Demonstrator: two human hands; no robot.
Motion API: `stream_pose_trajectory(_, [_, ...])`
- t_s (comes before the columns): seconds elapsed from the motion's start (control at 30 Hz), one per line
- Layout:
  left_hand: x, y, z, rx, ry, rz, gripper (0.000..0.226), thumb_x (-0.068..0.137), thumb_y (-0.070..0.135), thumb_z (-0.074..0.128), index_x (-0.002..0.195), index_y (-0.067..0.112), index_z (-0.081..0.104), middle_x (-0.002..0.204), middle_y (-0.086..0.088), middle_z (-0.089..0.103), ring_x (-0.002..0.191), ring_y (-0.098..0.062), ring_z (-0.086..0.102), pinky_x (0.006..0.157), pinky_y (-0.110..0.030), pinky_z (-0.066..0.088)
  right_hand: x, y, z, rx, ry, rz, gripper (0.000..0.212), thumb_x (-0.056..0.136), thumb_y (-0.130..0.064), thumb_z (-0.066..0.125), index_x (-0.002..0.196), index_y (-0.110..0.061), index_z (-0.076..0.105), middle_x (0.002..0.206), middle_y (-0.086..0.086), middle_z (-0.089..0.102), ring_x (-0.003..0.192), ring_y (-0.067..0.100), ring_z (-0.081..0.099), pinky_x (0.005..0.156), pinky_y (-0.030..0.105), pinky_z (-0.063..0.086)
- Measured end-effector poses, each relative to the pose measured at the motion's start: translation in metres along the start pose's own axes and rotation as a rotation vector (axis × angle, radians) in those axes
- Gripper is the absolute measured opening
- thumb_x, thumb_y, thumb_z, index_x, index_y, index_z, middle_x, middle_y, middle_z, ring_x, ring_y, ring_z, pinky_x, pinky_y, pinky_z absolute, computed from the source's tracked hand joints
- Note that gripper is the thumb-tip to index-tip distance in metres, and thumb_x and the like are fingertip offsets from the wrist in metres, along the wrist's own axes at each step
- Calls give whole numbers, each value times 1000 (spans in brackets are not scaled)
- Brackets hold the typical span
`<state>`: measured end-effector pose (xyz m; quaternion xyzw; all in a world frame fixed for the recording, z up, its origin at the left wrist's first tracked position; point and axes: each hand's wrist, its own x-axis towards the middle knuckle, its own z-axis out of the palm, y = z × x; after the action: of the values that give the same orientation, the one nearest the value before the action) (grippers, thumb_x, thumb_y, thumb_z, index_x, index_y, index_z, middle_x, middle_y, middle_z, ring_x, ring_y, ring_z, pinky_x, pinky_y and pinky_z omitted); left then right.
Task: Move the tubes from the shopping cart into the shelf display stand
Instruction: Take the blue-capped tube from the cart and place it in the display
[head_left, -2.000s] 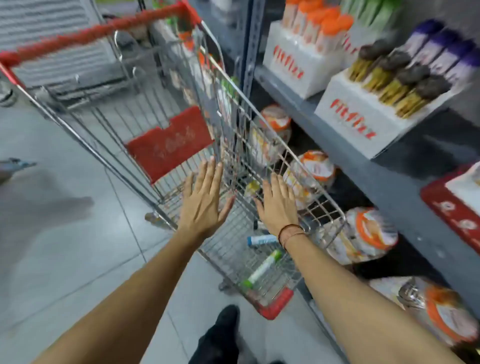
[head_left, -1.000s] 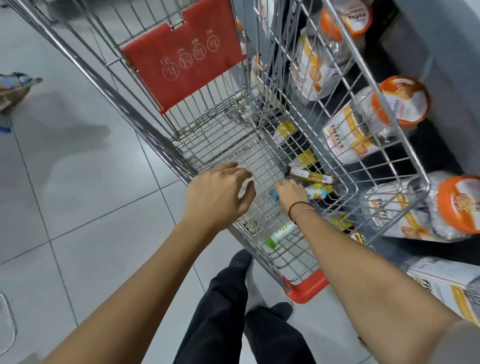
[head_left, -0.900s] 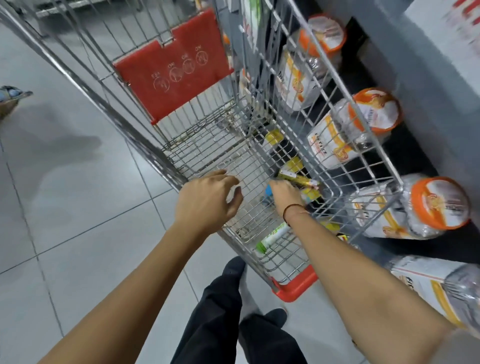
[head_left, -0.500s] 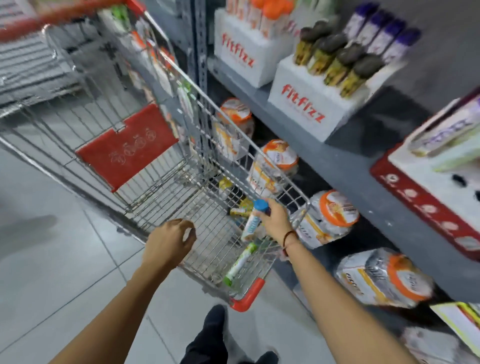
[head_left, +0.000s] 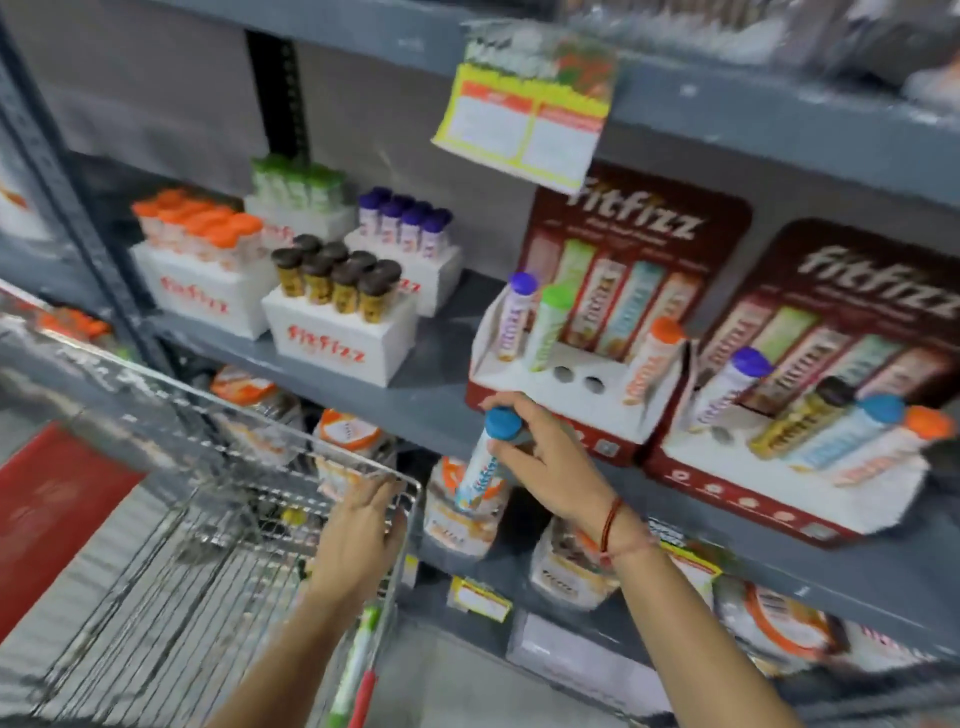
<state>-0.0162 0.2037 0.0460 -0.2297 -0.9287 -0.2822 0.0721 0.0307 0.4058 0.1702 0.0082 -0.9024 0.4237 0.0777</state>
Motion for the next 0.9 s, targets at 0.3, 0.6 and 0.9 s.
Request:
stream_pose_trajectory(0.3, [54,105,28,-50,-63,422,36,79,15,51,112,6,60,115,-16,64,100,-34,61,78,-45,55,-55,6,-105,-146,120,87,34,82,0,55,110,-19,57,112,-3,52,98,13,53,76,13,39])
stream_pose_trajectory(0.6, [58,129,51,11,-108,533,36,79,23,53,112,10,62,112,-9,68,98,-29,65,79,-43,53,-80,14,-162,-270,216,164,36,77,-1,58,106,-22,61,108,-3,55,98,16,56,82,26,48])
stream_pose_trajectory(0.9, [57,103,62,79,-128,516,43,84,19,64,125,8,54,129,-10,58,120,-25,53,103,-48,37,-42,-1,-174,-358,245,101,36,85,-22,66,120,-18,59,109,3,57,95,18,55,81,26,44])
